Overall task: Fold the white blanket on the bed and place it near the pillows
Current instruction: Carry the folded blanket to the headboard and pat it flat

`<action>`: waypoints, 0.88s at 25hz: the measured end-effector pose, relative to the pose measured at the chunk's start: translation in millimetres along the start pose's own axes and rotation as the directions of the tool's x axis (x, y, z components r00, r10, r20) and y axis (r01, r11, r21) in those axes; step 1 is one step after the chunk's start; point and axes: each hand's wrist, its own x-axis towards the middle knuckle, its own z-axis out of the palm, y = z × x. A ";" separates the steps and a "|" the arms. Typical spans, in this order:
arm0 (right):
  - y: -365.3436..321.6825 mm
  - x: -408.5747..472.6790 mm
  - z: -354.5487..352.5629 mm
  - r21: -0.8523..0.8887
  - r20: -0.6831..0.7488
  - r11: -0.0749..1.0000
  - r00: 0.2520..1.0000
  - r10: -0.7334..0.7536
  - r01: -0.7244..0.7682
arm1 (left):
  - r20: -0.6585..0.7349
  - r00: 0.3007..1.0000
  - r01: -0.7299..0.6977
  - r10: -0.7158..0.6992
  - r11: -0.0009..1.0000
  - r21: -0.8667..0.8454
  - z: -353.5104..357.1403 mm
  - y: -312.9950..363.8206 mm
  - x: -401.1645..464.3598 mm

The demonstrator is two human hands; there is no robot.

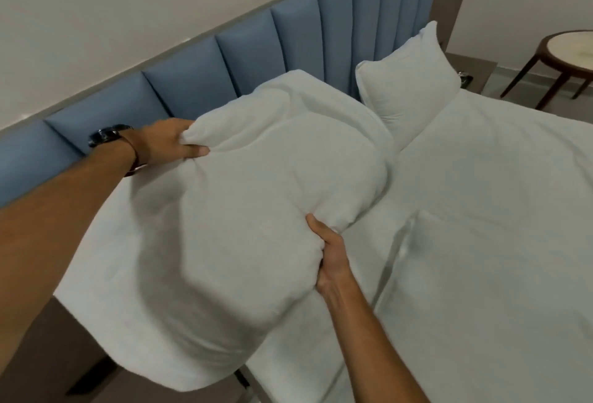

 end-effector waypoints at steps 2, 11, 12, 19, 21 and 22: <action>-0.8 50.7 -10.1 0.016 -0.014 0.998 0.998 0.057 -0.057 | 0.016 0.998 -0.061 0.062 0.998 -0.035 1.3 -12.8 40.6; 46.1 184.3 -200.7 -0.173 -0.504 0.984 0.862 -0.052 -0.042 | 0.170 0.985 0.055 -0.027 0.985 -0.161 292.6 -80.6 183.5; 54.6 188.3 -211.3 -0.178 -0.533 0.984 0.839 -0.107 0.012 | 0.163 0.985 0.093 -0.063 0.979 -0.180 314.2 -85.8 184.4; 236.4 169.3 -216.1 -0.107 -0.580 0.994 0.812 -0.069 0.008 | 0.148 0.975 0.216 -0.168 0.877 -0.430 336.8 -114.6 176.8; 245.7 160.4 -212.7 -0.160 -0.551 0.987 0.832 -0.069 -0.024 | 0.155 0.970 0.232 -0.188 0.907 -0.352 338.0 -120.9 174.5; 234.7 155.5 -202.2 -0.131 -0.535 0.989 0.845 -0.018 -0.062 | 0.136 0.967 0.245 -0.215 0.932 -0.267 339.0 -122.2 174.1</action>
